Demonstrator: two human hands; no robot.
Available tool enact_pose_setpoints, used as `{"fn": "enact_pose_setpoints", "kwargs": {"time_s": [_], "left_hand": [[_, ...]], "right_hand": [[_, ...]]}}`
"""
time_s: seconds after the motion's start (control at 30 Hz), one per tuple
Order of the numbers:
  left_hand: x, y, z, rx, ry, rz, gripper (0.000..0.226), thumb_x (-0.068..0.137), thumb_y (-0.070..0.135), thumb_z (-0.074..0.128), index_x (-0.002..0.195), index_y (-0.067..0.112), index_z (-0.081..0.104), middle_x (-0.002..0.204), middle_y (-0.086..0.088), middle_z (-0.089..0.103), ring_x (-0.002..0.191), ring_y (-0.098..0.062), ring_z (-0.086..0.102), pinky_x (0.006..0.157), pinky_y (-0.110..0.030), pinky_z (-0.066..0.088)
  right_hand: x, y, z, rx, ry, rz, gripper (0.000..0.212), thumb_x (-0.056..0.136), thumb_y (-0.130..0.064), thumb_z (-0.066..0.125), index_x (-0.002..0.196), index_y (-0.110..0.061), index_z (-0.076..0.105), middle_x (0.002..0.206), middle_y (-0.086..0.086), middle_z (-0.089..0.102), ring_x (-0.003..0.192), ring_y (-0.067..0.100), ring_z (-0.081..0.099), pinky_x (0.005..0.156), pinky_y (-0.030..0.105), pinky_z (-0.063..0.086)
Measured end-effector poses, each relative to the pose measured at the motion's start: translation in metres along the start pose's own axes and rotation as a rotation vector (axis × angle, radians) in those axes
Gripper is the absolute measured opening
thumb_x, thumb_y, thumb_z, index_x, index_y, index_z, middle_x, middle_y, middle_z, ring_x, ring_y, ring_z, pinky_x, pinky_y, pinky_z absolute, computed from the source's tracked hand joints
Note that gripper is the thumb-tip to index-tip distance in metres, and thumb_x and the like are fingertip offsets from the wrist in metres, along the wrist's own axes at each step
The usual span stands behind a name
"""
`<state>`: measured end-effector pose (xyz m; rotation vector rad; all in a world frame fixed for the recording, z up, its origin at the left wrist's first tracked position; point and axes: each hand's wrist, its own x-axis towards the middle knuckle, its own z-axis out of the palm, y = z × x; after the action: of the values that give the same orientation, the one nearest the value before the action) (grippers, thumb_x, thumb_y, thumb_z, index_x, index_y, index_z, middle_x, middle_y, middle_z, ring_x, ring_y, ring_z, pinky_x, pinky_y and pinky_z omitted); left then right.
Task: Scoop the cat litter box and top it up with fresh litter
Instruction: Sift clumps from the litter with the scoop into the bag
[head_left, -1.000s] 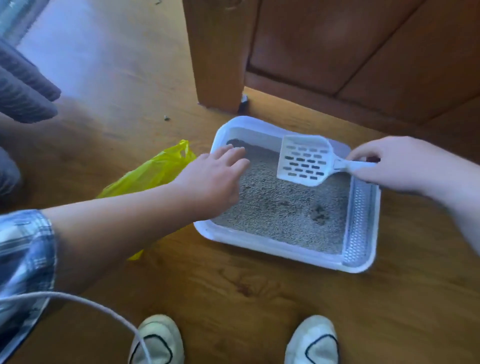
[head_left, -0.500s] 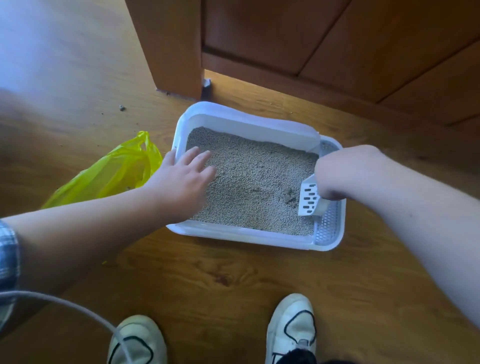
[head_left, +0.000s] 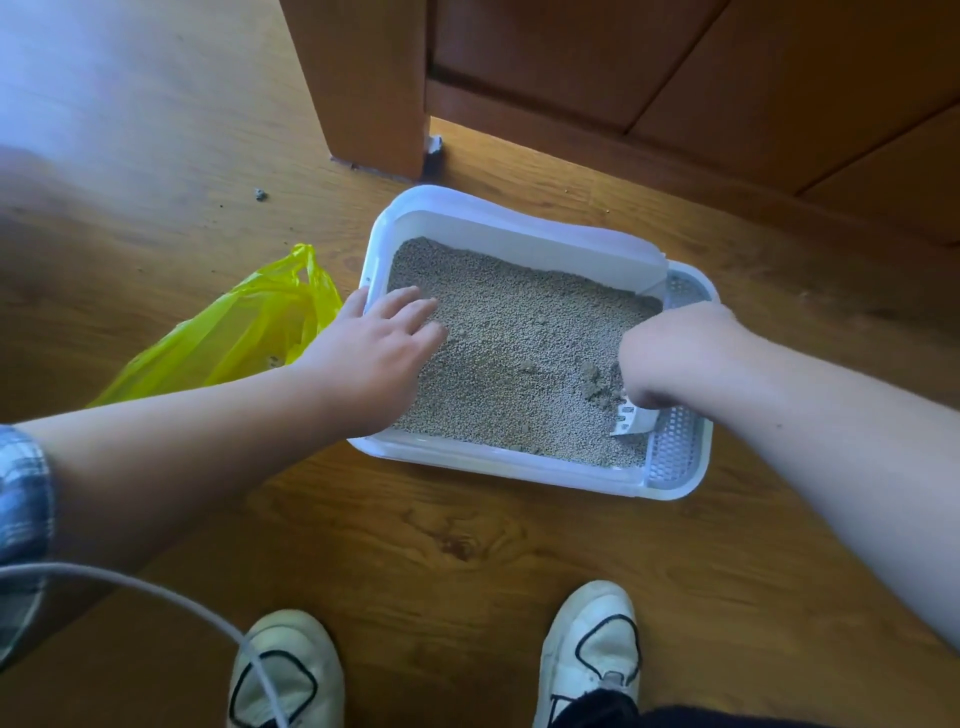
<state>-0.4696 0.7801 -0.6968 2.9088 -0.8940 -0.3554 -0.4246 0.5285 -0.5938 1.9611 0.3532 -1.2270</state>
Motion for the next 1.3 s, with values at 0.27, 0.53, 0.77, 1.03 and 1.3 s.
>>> {"fn": "enact_pose_setpoints", "kwargs": {"time_s": [0.27, 0.53, 0.77, 1.03, 1.3], "left_hand": [[0.003, 0.003, 0.001, 0.051, -0.03, -0.023, 0.039, 0.074, 0.023, 0.043, 0.109, 0.021, 0.059, 0.1, 0.004, 0.065, 0.105, -0.026, 0.055, 0.093, -0.05, 0.04], [0.004, 0.005, 0.003, 0.102, 0.021, 0.015, 0.005, 0.073, 0.025, 0.051, 0.077, 0.023, 0.054, 0.068, 0.006, 0.057, 0.078, -0.026, 0.056, 0.079, -0.039, 0.036], [0.005, 0.005, 0.003, 0.092, 0.021, 0.009, 0.005, 0.075, 0.026, 0.049, 0.072, 0.023, 0.052, 0.065, 0.007, 0.055, 0.075, -0.025, 0.055, 0.079, -0.039, 0.037], [0.005, 0.007, -0.002, 0.117, -0.037, -0.01, 0.007, 0.079, 0.029, 0.05, 0.079, 0.024, 0.056, 0.07, 0.007, 0.056, 0.082, -0.025, 0.056, 0.087, -0.044, 0.038], [0.006, 0.007, -0.002, 0.12, -0.059, -0.012, 0.009, 0.08, 0.031, 0.049, 0.081, 0.025, 0.055, 0.071, 0.007, 0.055, 0.084, -0.024, 0.057, 0.09, -0.045, 0.038]], "right_hand": [[0.009, 0.028, 0.051, 0.208, 0.203, -0.021, 0.017, 0.088, -0.02, 0.046, 0.074, -0.02, 0.055, 0.072, -0.006, 0.059, 0.065, 0.014, 0.058, 0.063, 0.032, 0.056], [0.027, 0.032, 0.095, 0.46, 0.26, -0.114, 0.021, 0.096, -0.045, 0.046, 0.1, -0.034, 0.063, 0.082, -0.014, 0.062, 0.074, 0.01, 0.059, 0.06, 0.03, 0.049], [0.036, 0.006, 0.101, 0.617, 0.291, -0.133, 0.025, 0.098, -0.047, 0.045, 0.115, -0.035, 0.06, 0.089, -0.013, 0.062, 0.08, 0.012, 0.06, 0.063, 0.032, 0.051], [0.046, -0.01, 0.108, 0.586, 0.231, -0.144, 0.023, 0.103, -0.04, 0.041, 0.112, -0.021, 0.052, 0.094, -0.003, 0.064, 0.081, 0.016, 0.062, 0.072, 0.037, 0.055], [0.056, -0.03, 0.111, 0.627, 0.29, -0.164, 0.019, 0.104, -0.039, 0.038, 0.103, -0.022, 0.045, 0.084, -0.003, 0.061, 0.071, 0.017, 0.06, 0.066, 0.038, 0.054]]}}
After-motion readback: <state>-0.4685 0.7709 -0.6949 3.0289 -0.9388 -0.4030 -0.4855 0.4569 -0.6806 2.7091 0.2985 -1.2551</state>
